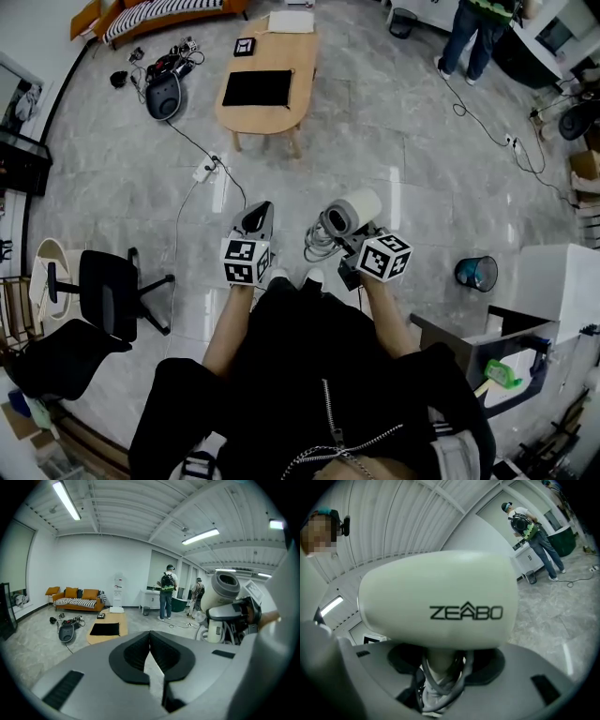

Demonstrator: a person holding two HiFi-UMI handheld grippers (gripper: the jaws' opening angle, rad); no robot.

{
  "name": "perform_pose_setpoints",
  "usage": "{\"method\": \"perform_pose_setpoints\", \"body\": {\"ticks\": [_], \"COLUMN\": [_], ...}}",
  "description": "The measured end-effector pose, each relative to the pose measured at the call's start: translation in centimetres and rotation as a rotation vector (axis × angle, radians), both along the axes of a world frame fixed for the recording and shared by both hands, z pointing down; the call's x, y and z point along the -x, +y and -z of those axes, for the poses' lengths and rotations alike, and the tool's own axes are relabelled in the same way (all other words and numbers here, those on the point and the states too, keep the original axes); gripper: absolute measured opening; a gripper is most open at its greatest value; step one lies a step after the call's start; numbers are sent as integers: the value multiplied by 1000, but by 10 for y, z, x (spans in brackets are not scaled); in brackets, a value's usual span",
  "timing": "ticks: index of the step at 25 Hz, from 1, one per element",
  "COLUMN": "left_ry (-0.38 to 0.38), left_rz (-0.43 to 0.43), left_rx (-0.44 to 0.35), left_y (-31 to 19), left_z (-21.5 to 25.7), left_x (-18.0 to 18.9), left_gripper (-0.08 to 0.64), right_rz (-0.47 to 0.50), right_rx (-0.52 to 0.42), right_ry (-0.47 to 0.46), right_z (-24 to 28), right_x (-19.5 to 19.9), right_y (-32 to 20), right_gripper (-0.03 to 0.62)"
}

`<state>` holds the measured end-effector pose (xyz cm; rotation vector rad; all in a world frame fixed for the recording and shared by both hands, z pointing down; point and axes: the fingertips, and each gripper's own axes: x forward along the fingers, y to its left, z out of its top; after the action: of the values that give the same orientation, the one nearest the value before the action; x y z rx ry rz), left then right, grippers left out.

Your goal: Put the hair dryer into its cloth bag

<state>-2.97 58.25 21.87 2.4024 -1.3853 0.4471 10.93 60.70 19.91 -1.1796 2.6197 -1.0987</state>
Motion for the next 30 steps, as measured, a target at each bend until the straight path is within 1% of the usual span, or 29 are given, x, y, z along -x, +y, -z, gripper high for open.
{"method": "perform_pose_setpoints", "body": {"ticks": [3,7,14,22,30], "left_ry": [-6,-8,1,23,45], "left_rz": [1,17,27,5,-32], "left_rx": [7,11,15,11,11], "left_y": [7,5,-18,-85,-145], "left_z": [-2,-4,-7,-8,-10], "left_x": [-3,1,15,19,34], "left_gripper": [14,14,14,14,14], "right_rz": [9,22,23,30,-4], "right_rx": [14,21,32,31,28], "right_ry": [-9,-14,-14,21,35], "right_z": [-5,-7,-11,-10,-4], "right_x": [0,4,16,30,48], "right_y": [4,2,-22,-79,-135], "right_gripper": [236,236,236,236,236]}}
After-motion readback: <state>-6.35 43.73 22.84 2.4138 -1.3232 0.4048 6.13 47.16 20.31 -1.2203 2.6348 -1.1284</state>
